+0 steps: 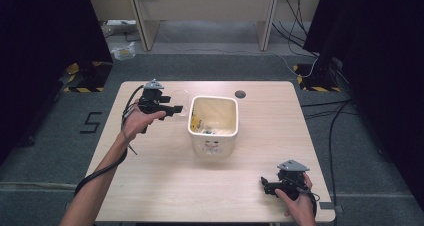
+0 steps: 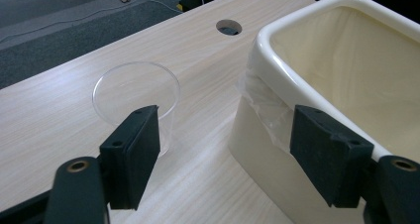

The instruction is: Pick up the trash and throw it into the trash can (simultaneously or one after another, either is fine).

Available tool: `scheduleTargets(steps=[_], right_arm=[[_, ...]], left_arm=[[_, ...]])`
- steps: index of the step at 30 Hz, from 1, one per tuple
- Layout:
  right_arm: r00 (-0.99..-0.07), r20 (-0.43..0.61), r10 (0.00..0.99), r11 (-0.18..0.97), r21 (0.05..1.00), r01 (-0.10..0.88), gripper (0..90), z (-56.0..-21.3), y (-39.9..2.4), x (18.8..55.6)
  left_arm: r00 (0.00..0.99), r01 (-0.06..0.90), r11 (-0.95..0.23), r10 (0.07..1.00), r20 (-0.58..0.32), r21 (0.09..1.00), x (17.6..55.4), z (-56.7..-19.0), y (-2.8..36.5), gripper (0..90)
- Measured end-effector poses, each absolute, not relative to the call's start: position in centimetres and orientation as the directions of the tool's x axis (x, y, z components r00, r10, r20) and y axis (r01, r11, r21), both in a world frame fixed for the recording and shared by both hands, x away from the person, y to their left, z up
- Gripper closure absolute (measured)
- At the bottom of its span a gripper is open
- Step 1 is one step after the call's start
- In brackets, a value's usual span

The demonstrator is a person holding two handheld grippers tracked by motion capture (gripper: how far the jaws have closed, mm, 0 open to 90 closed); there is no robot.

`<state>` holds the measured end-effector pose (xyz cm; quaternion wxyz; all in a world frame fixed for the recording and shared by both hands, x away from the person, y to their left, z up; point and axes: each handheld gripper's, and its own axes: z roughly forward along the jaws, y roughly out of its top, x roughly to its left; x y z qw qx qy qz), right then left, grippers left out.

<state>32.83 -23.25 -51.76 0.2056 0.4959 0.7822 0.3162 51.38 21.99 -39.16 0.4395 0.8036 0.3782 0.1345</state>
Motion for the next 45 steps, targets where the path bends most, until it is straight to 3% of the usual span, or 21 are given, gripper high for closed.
scheduleTargets(steps=[23,30,37,45], right_arm=[[-0.424,-0.008,0.906,0.309,0.699,0.645,0.4,-51.8,-23.3,32.8],[-0.423,-0.006,0.906,0.307,0.699,0.647,0.4,-51.8,-23.2,32.8],[-0.424,-0.006,0.906,0.307,0.697,0.648,0.4,-51.7,-23.2,32.8],[-0.424,-0.008,0.906,0.309,0.699,0.646,0.4,-51.8,-23.3,32.8]], left_arm=[[0.677,0.477,-0.394,0.734,-0.042,0.786,54.0,-42.1,20.8,33.1],[0.692,0.431,-0.447,0.721,0.031,0.784,54.4,-42.7,20.4,41.1],[0.693,0.416,-0.455,0.719,0.05,0.787,54.9,-42.8,20.0,41.7],[0.669,0.428,-0.442,0.741,0.052,0.788,55.8,-43.6,20.3,49.5]])
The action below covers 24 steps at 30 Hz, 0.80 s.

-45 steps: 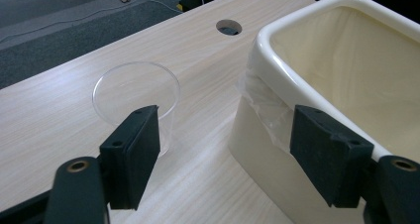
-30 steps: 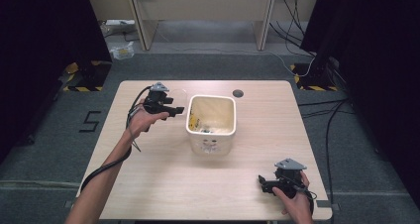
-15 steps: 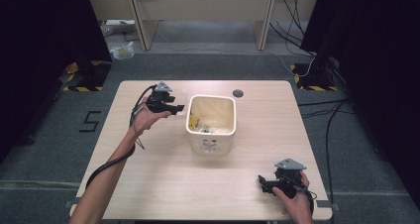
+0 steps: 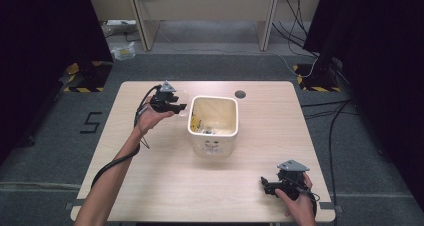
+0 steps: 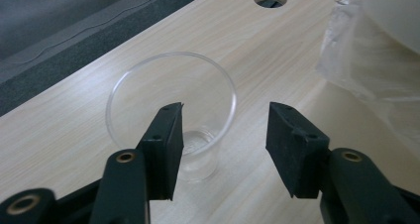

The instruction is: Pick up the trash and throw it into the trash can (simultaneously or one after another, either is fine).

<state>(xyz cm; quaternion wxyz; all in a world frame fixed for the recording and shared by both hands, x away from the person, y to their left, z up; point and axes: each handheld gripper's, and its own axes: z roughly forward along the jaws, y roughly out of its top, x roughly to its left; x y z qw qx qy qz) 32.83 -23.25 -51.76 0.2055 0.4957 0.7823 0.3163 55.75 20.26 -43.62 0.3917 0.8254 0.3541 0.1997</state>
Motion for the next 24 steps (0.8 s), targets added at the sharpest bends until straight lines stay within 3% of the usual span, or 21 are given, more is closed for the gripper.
scheduleTargets(steps=[7,15,24], right_arm=[[-0.424,-0.008,0.906,0.309,0.698,0.646,0.4,-51.7,-23.3,32.8],[-0.424,-0.008,0.906,0.309,0.699,0.646,0.4,-51.8,-23.3,32.8],[-0.423,-0.006,0.906,0.307,0.698,0.647,0.4,-51.8,-23.2,32.8]], left_arm=[[0.682,0.416,-0.5,0.724,0.103,0.759,56.1,-44.1,19.8,57.2],[0.678,0.449,-0.506,0.729,0.087,0.737,56.1,-45.0,19.8,80.2],[0.669,0.486,-0.479,0.742,0.042,0.732,55.7,-44.1,20.4,86.2]])
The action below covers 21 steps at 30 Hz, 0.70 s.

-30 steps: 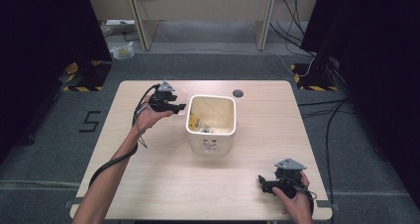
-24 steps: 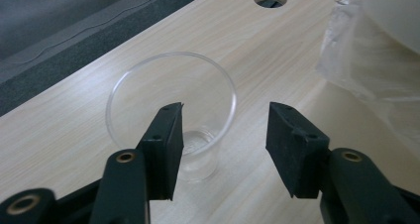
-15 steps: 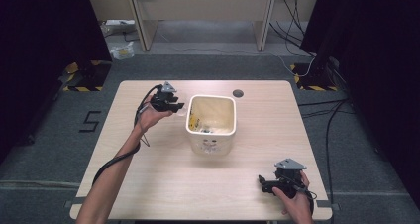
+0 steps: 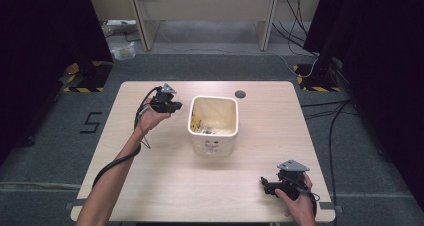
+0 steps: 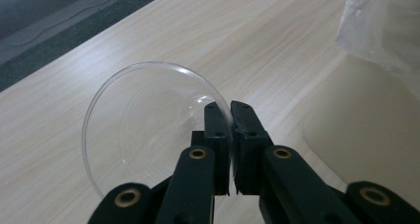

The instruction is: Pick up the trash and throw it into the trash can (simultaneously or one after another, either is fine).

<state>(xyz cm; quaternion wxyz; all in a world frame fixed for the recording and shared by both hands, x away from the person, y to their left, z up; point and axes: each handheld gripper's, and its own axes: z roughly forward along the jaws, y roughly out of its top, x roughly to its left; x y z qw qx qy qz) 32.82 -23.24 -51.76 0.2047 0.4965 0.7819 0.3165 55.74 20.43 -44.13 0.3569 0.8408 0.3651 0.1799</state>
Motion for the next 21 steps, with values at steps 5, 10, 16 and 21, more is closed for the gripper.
scheduleTargets(steps=[5,10,16,21], right_arm=[[-0.423,-0.006,0.906,0.307,0.698,0.647,0.4,-51.8,-23.2,32.8],[-0.424,-0.008,0.906,0.309,0.698,0.646,0.4,-51.8,-23.3,32.8],[-0.423,-0.005,0.906,0.305,0.699,0.647,0.4,-51.8,-23.2,32.8],[-0.424,-0.008,0.906,0.309,0.698,0.646,0.4,-51.8,-23.2,32.8]], left_arm=[[0.659,0.497,-0.461,0.752,0.025,0.735,55.4,-43.8,20.8,86.3],[0.662,0.496,-0.447,0.75,0.009,0.744,54.8,-42.9,21.5,86.3],[0.664,0.492,-0.428,0.747,-0.009,0.758,53.9,-41.9,22.5,86.2],[0.662,0.488,-0.428,0.75,-0.002,0.761,53.3,-41.4,23.1,86.1]])
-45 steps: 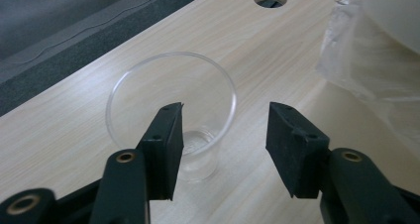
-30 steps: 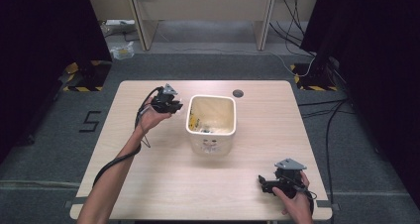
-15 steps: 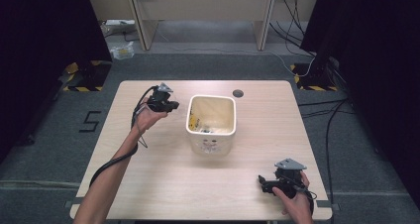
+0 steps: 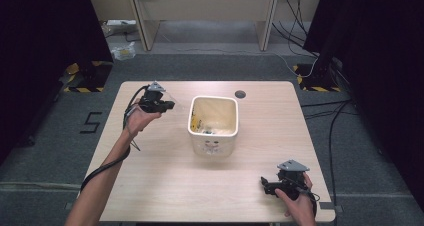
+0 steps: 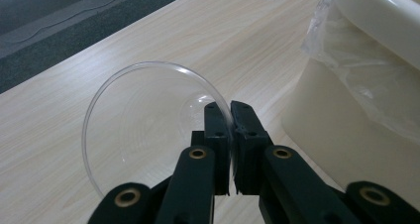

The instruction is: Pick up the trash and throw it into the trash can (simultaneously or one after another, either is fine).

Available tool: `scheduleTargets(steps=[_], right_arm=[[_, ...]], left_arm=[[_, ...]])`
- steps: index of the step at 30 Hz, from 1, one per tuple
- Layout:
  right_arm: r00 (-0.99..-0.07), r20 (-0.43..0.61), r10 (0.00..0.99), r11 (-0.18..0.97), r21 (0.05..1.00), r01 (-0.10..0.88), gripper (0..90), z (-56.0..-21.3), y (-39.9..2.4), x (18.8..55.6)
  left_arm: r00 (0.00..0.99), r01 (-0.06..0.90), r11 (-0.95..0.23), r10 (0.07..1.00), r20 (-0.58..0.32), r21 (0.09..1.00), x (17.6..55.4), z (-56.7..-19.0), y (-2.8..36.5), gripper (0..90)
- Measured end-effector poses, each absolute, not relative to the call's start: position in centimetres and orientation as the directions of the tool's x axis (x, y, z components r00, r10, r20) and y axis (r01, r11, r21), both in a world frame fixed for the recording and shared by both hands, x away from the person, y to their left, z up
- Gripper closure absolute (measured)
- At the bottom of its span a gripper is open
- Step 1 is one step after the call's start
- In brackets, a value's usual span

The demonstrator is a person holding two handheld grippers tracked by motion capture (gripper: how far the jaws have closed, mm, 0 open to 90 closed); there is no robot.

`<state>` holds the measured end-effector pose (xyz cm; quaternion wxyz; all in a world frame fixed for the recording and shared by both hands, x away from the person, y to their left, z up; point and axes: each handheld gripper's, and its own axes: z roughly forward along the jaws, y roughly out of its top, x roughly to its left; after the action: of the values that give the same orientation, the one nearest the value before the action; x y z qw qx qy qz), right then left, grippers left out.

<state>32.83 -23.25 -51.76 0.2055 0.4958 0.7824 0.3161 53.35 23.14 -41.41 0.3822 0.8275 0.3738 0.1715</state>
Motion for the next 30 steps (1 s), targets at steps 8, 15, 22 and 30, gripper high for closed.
scheduleTargets(steps=[8,15,22,30], right_arm=[[-0.424,-0.008,0.905,0.309,0.698,0.646,0.4,-51.7,-23.3,32.8],[-0.424,-0.008,0.906,0.308,0.698,0.646,0.4,-51.8,-23.2,32.8],[-0.423,-0.005,0.906,0.306,0.698,0.648,0.4,-51.7,-23.2,32.8],[-0.423,-0.006,0.906,0.307,0.698,0.647,0.4,-51.8,-23.2,32.8]], left_arm=[[0.662,0.478,-0.428,0.75,0.006,0.767,52.5,-40.9,23.9,86.0],[0.665,0.462,-0.415,0.747,0.003,0.784,51.6,-39.9,24.8,86.0],[0.674,0.448,-0.404,0.739,-0.005,0.797,50.4,-38.7,25.4,85.8],[0.682,0.452,-0.38,0.73,-0.038,0.807,49.2,-37.7,26.0,85.6]])
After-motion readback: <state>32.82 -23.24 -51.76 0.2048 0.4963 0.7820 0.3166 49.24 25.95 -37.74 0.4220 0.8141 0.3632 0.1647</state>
